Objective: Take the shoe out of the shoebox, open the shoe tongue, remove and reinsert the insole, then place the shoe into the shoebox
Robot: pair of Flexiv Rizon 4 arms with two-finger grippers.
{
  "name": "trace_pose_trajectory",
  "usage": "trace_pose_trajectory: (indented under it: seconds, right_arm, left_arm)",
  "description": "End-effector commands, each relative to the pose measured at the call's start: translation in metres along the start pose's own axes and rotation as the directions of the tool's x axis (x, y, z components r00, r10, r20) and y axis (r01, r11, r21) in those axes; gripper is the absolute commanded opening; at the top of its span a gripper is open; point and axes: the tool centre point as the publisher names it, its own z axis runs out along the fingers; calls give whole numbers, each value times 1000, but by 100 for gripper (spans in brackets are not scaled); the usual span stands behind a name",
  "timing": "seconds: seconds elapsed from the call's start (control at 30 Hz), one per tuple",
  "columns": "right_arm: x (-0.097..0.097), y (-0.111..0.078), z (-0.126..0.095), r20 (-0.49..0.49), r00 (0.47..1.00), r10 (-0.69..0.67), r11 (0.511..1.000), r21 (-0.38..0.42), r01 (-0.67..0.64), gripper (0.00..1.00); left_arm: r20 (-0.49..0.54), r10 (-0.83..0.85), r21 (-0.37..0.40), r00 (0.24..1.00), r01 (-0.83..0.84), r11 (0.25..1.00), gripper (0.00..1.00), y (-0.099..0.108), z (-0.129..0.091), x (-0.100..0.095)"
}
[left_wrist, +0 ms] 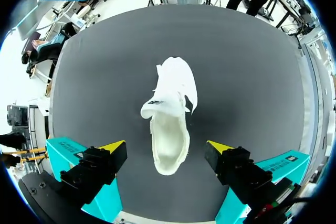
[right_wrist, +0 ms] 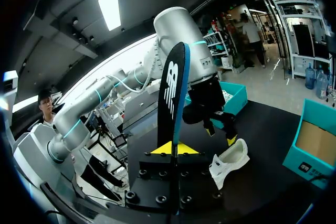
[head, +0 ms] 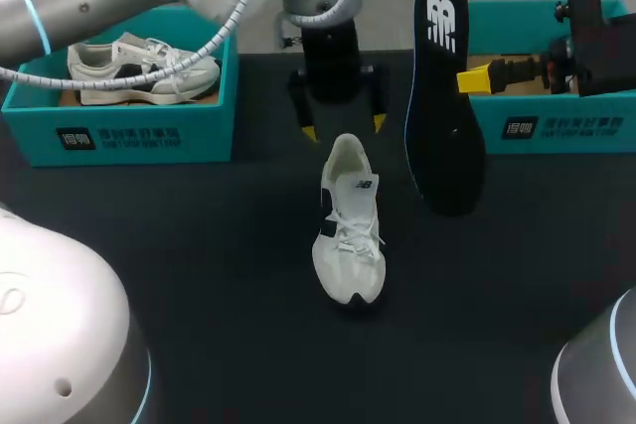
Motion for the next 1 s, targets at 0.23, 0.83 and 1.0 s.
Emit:
trace_pose_trajectory:
  seconds: [0.23,0.83,1.0]
  right_arm:
    - [0,0,2,0,1000,1,1000,1,-1,0]
    - [-65,53,-13,-33,989,144,990,9,-144,0]
    - [-89,76,-12,-41,980,194,981,31,-193,0]
  left_arm:
    - [42,72,123,996,-77,989,100,3,22,14]
    - [496,105,-180,862,-16,984,100,5,-37,0]
    - [589,133,-260,797,31,965,100,10,-65,0]
